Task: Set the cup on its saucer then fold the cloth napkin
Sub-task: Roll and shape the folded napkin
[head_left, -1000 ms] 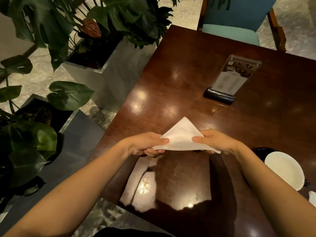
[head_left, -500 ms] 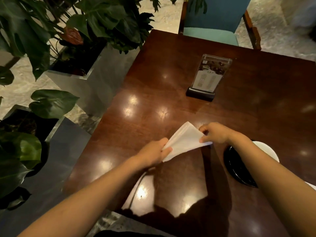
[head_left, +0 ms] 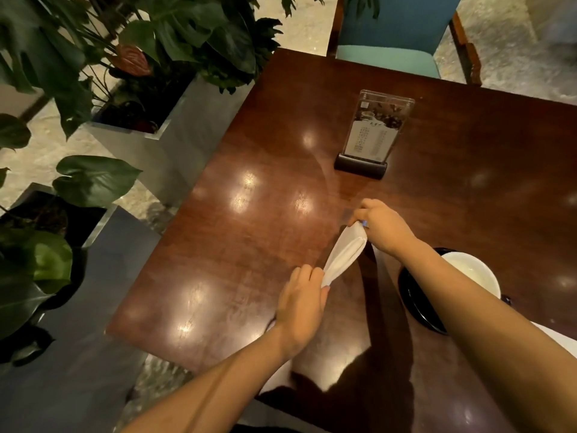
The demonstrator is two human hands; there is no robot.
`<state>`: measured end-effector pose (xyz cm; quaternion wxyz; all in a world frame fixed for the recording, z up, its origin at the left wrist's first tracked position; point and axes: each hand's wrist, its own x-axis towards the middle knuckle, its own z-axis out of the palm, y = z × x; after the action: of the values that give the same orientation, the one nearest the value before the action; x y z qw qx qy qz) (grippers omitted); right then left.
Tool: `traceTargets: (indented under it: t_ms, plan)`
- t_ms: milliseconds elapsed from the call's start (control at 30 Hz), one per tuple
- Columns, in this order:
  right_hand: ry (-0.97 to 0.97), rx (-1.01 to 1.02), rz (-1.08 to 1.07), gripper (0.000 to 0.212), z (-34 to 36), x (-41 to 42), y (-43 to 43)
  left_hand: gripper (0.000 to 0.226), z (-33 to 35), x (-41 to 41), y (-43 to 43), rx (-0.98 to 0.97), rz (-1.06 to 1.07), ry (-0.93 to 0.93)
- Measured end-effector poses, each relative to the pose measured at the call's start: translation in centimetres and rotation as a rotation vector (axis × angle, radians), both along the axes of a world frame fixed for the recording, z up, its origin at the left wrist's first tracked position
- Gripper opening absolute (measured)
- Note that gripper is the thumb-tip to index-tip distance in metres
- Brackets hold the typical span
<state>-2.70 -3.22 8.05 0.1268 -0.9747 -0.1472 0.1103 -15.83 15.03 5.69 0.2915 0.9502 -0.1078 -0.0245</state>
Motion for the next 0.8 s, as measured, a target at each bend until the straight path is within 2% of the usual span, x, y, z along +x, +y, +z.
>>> traceTargets:
  t_ms: [167,267,400,633,800]
  plan:
    - [0.050,-0.045,-0.045,0.027,-1.2,0.0,0.0,0.011,-0.4,-0.7,-1.5,-0.045,0.111,0.153]
    - [0.045,0.018,-0.105,0.035,-1.6,0.0,0.3,0.008,-0.1,-0.5,-1.8,-0.112,0.160,0.214]
    - [0.028,0.061,-0.176,0.015,-1.6,-0.1,0.0,0.006,-0.3,-0.4,-1.7,-0.129,0.165,0.244]
    - [0.112,-0.218,0.045,0.021,-1.4,0.1,-2.7,0.013,-0.3,-0.4,-1.7,-0.124,0.140,0.262]
    - [0.086,-0.389,0.152,0.027,-0.3,0.2,-4.3,0.017,0.0,-0.3,-2.2,-0.140,0.102,0.249]
